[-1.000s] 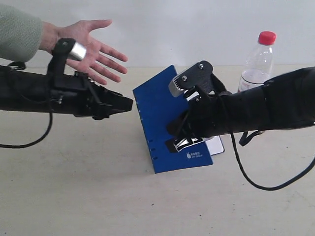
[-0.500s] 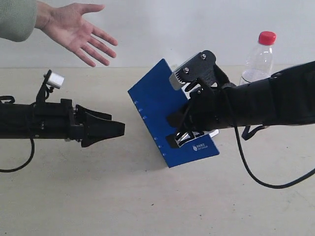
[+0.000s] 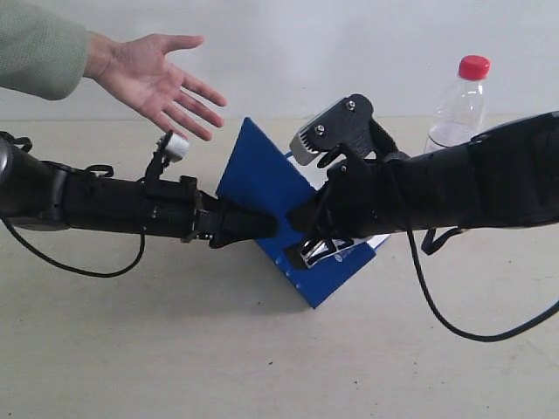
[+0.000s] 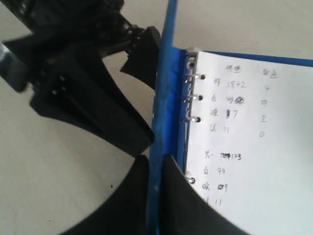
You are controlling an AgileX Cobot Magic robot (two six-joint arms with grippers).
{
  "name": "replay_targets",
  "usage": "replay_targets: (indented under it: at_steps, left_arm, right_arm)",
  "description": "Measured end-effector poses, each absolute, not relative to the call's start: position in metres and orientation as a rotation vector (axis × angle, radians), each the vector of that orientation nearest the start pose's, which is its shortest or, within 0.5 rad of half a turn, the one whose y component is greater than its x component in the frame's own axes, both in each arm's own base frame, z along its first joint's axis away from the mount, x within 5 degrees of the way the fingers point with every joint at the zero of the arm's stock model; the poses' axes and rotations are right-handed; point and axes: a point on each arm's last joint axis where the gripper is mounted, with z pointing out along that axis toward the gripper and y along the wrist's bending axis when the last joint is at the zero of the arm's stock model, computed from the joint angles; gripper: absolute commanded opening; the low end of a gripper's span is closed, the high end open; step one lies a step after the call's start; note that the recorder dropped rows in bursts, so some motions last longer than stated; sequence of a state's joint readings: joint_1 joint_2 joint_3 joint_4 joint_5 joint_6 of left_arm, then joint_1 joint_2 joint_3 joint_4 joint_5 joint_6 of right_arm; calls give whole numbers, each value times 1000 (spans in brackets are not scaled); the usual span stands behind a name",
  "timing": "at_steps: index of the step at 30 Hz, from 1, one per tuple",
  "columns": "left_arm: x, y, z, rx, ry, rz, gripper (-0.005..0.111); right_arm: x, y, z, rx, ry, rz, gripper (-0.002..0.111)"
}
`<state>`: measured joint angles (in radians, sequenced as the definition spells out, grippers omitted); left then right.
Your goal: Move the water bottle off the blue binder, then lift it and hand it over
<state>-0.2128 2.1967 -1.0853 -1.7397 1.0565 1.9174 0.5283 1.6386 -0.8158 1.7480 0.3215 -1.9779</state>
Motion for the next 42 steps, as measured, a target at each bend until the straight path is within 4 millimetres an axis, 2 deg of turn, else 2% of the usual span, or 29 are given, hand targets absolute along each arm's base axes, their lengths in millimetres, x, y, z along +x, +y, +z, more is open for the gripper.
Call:
replay_targets:
  at_steps: [2, 5, 8, 10, 12, 13, 14, 15, 19, 21, 22, 26, 27, 28, 29, 30, 31, 33, 34, 39, 42]
  left_arm:
    - [355, -157, 94, 767, 2052, -1277, 93]
    - [355, -162, 97, 791, 2001, -1351, 93]
    - [359, -169, 101, 843, 1940, -1355, 90]
    - [360, -171, 102, 850, 1930, -1348, 78]
    - [360, -171, 102, 862, 1924, -1339, 47]
    - [360, -171, 102, 865, 1923, -1334, 36]
    - [360, -171, 102, 867, 1921, -1332, 13]
    - [360, -171, 102, 869, 1920, -1332, 6]
    - [360, -171, 102, 862, 1926, -1334, 4]
    - [360, -171, 102, 854, 1934, -1341, 4]
    - [360, -171, 102, 851, 1939, -1344, 4]
    - [361, -174, 100, 836, 1975, -1323, 4]
    - [361, -174, 98, 830, 1994, -1305, 4]
    - [362, -175, 97, 831, 2007, -1283, 4]
    - [362, -175, 97, 829, 2015, -1271, 4]
    - [363, -175, 96, 828, 2018, -1266, 4]
    - [362, -176, 96, 838, 2010, -1267, 4]
    - [361, -177, 99, 856, 1974, -1291, 4]
    - [361, -178, 102, 864, 1951, -1308, 4]
    - [363, -179, 106, 863, 1919, -1328, 4]
    - [366, -177, 101, 834, 1980, -1269, 4]
  right_arm:
    - [266, 190, 197, -995, 2023, 542, 0]
    - [265, 191, 197, -999, 2015, 570, 0]
    - [266, 190, 201, -972, 2019, 577, 0]
    - [266, 189, 201, -964, 2022, 580, 0]
    - [267, 189, 201, -958, 2025, 578, 0]
    - [267, 189, 201, -954, 2029, 578, 0]
    - [267, 188, 201, -950, 2031, 576, 0]
    - [267, 188, 201, -946, 2034, 578, 0]
    - [267, 188, 201, -949, 2032, 576, 5]
    - [266, 188, 202, -964, 2022, 569, 17]
    - [266, 188, 204, -977, 2012, 562, 27]
    - [260, 184, 221, -1047, 1932, 502, 79]
    - [257, 183, 230, -1058, 1898, 491, 84]
    - [253, 183, 240, -1054, 1868, 492, 82]
    - [250, 181, 250, -1043, 1843, 494, 75]
    - [247, 180, 258, -1030, 1825, 498, 63]
    - [245, 179, 263, -1022, 1815, 500, 47]
    - [242, 178, 268, -1016, 1811, 519, 6]
    - [242, 179, 267, -1024, 1811, 529, 1]
    - [241, 177, 265, -1049, 1828, 498, 0]
    - [244, 175, 264, -994, 1868, 480, 11]
